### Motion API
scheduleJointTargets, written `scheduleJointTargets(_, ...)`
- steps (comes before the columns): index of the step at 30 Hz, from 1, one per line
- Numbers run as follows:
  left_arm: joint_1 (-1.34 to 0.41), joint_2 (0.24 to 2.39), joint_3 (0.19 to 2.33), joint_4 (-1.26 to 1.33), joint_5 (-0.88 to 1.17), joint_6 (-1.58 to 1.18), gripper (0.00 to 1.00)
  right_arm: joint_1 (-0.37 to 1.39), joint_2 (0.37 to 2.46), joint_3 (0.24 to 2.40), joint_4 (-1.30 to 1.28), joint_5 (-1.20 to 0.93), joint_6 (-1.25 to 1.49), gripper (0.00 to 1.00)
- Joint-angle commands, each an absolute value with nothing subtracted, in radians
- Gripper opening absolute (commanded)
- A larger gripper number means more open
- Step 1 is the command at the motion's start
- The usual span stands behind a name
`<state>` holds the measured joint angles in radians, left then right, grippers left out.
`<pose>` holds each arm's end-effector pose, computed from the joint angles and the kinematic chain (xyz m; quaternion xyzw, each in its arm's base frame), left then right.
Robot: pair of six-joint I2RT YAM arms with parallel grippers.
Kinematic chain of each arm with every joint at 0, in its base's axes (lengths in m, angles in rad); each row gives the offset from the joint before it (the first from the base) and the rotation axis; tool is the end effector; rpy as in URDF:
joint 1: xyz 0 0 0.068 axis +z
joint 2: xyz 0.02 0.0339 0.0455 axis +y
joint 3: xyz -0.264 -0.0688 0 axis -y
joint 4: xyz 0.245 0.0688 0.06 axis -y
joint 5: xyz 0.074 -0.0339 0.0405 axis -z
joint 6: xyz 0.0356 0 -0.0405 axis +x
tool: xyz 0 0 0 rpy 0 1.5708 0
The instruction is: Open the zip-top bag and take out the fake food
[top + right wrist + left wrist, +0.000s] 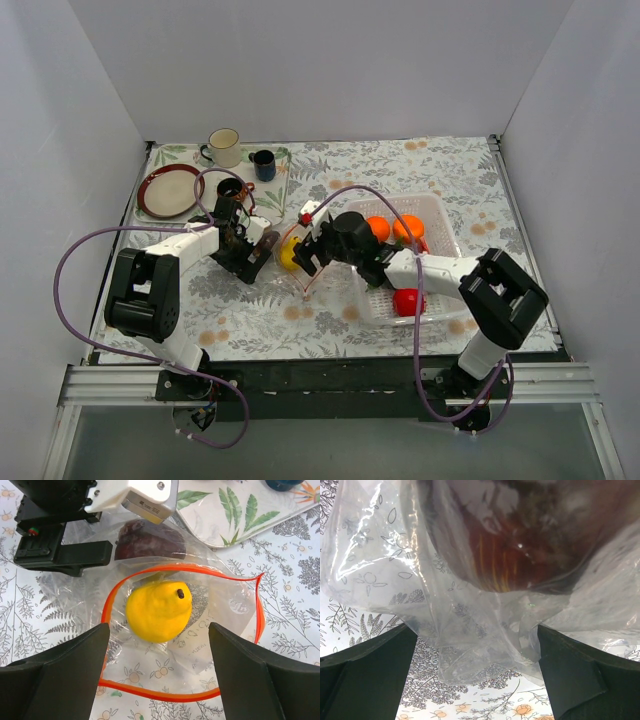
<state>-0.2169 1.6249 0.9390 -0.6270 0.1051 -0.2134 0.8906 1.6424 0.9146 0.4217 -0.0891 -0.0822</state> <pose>0.2822 -0.0660 0.1626 0.0085 0.9903 -0.0783 0.1143 0.2278 0.2866 0.2257 -0.4000 0.7001 0.2652 0.5287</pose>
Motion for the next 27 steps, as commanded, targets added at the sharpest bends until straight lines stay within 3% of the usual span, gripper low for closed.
scheduleJointTargets(1, -0.210, 1.620, 0.890, -0.664, 0.078, -0.160, 0.98, 0.873, 1.683, 0.963, 0.454, -0.124, -0.077, 0.86)
scheduleJointTargets(17, -0.210, 1.637, 0.923, -0.695, 0.104, -0.141, 0.98, 0.862, 1.853, 1.084, 0.474, -0.196, -0.008, 0.83)
scheduleJointTargets(20, -0.212, 1.643, 0.931, -0.696, 0.106, -0.141, 0.98, 0.862, 1.867, 1.081, 0.488, -0.216, 0.017, 0.75)
scheduleJointTargets(23, -0.210, 1.644, 0.937, -0.696, 0.107, -0.146, 0.98, 0.864, 1.862, 1.077, 0.485, -0.225, 0.026, 0.55)
scheduleJointTargets(24, -0.212, 1.644, 0.937, -0.696, 0.106, -0.146, 0.98, 0.862, 1.855, 1.062, 0.491, -0.225, 0.026, 0.44)
scheduleJointTargets(27, -0.212, 1.644, 0.940, -0.696, 0.103, -0.144, 0.98, 0.864, 1.792, 1.000, 0.509, -0.213, 0.026, 0.31)
